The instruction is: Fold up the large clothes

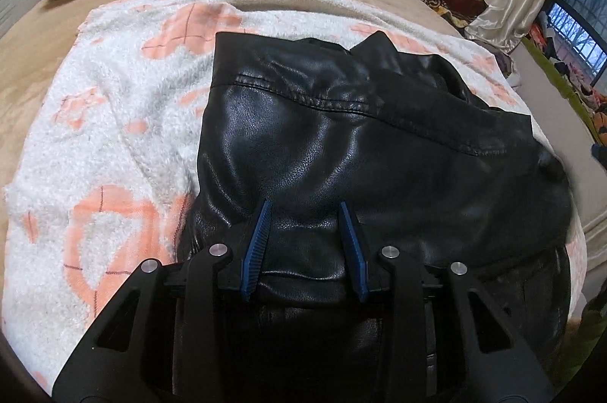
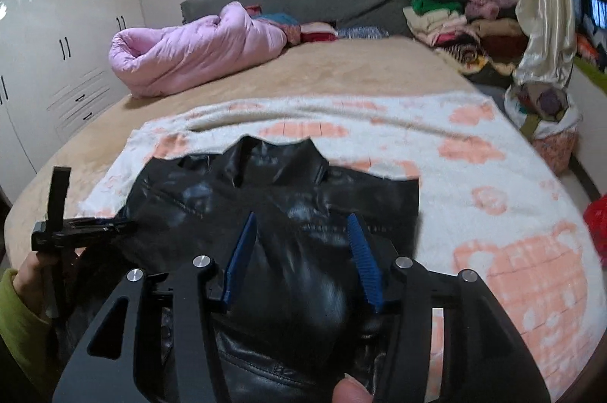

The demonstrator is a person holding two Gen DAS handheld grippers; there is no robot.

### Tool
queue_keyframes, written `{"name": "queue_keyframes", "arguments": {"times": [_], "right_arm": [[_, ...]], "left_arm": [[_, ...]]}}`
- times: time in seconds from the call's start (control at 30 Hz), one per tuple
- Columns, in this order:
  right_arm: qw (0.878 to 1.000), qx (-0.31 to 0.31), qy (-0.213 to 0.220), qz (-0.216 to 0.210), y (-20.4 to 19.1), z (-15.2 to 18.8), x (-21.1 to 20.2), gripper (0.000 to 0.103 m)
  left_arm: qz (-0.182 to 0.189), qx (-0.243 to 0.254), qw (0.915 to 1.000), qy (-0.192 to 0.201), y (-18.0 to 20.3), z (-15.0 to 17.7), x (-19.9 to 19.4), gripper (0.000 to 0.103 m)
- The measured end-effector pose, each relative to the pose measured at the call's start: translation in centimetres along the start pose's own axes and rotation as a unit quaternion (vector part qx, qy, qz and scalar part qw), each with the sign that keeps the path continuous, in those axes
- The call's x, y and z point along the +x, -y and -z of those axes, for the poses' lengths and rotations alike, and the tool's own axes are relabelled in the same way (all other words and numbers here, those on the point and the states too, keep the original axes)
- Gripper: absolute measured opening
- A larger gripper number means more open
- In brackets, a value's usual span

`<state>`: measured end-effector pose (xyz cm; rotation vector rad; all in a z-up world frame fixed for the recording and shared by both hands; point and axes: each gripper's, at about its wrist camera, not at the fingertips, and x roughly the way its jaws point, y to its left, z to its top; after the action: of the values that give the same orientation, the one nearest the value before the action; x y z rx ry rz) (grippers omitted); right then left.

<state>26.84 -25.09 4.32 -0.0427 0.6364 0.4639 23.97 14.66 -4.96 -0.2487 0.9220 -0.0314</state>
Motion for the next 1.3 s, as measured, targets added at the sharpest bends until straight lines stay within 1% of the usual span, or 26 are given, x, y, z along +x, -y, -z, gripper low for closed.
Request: {"name": "queue_keyframes", "arguments": {"times": [0.03, 0.1, 0.17, 0.23, 0.3, 0.43, 0.5, 0.53, 0.6, 0.7, 0.77, 0.83, 0.9, 0.97, 1.03, 1.17, 1.23, 1.3], "right_arm": [[1.0, -0.003, 0.008, -0.001, -0.3, -0.2, -0.2, 0.05], [1.0, -0.008, 0.011, 0.001, -1.0, -0.5, -0.1, 0.049], [1.0, -0.02, -0.005, 0.003, -2.1, -0.6, 1.1, 0.048], [0.999, -0.033, -0.032, 0.006, -3.2, -0.3, 2.8, 0.047], [0.997, -0.041, -0.06, -0.001, -4.3, 0.0, 4.9, 0.043], [0.995, -0.033, -0.097, -0.005, -5.4, 0.5, 8.4, 0.042], [0.992, -0.024, -0.124, 0.004, -5.2, 0.9, 10.4, 0.041], [0.989, -0.012, -0.145, 0.011, -4.8, 1.3, 11.7, 0.041], [0.984, 0.01, -0.179, 0.007, -3.9, 2.2, 13.7, 0.039], [0.98, 0.02, -0.197, 0.006, -3.4, 3.0, 15.5, 0.037], [0.98, 0.02, -0.197, 0.01, -3.5, 3.4, 16.0, 0.037], [0.981, 0.004, -0.194, 0.017, -4.0, 3.5, 15.8, 0.037], [0.982, 0.005, -0.189, 0.015, -4.2, 3.4, 15.4, 0.037], [0.984, 0.017, -0.175, 0.008, -4.1, 3.0, 14.4, 0.039], [0.987, 0.025, -0.156, -0.003, -4.1, 2.6, 12.9, 0.04], [0.992, 0.014, -0.129, 0.001, -4.8, 2.3, 10.4, 0.044], [0.993, 0.008, -0.118, 0.001, -5.2, 2.3, 9.1, 0.048], [0.994, 0.004, -0.109, 0.003, -5.1, 2.3, 8.0, 0.05]], "left_arm": [[-0.002, 0.0, 1.0, 0.001, 0.1, 0.0, 0.0, 0.029], [-0.011, 0.005, 0.9999, 0.001, 0.4, 0.1, 0.2, 0.029], [-0.017, 0.01, 0.9998, 0.002, 0.6, 0.1, 0.2, 0.029], [-0.019, 0.012, 0.9998, 0.001, 0.8, 0.1, 0.2, 0.029], [-0.018, 0.011, 0.9998, 0.001, 0.8, 0.1, 0.3, 0.029], [-0.018, 0.013, 0.9998, -0.001, 1.0, 0.2, 0.3, 0.029], [-0.019, 0.013, 0.9997, -0.001, 1.1, 0.2, 0.4, 0.029], [-0.021, 0.014, 0.9997, 0.0, 1.2, 0.2, 0.4, 0.029], [-0.022, 0.015, 0.9996, -0.001, 1.3, 0.2, 0.4, 0.029], [-0.022, 0.017, 0.9996, -0.002, 1.2, 0.2, 0.5, 0.029], [-0.024, 0.02, 0.9995, -0.002, 1.3, 0.2, 0.5, 0.029], [-0.025, 0.021, 0.9995, -0.002, 1.4, 0.2, 0.5, 0.029], [-0.032, 0.028, 0.9991, 0.001, 1.7, 0.1, 0.5, 0.029], [-0.043, 0.043, 0.9981, 0.003, 2.4, 0.1, 0.4, 0.029], [-0.043, 0.042, 0.9982, 0.002, 2.4, 0.0, 0.2, 0.029], [-0.038, 0.042, 0.9984, 0.005, 2.6, -0.2, -0.5, 0.029], [-0.036, 0.043, 0.9984, 0.007, 2.7, -0.1, -0.9, 0.033], [-0.031, 0.046, 0.9984, 0.01, 3.0, -0.2, -1.5, 0.04]]}}
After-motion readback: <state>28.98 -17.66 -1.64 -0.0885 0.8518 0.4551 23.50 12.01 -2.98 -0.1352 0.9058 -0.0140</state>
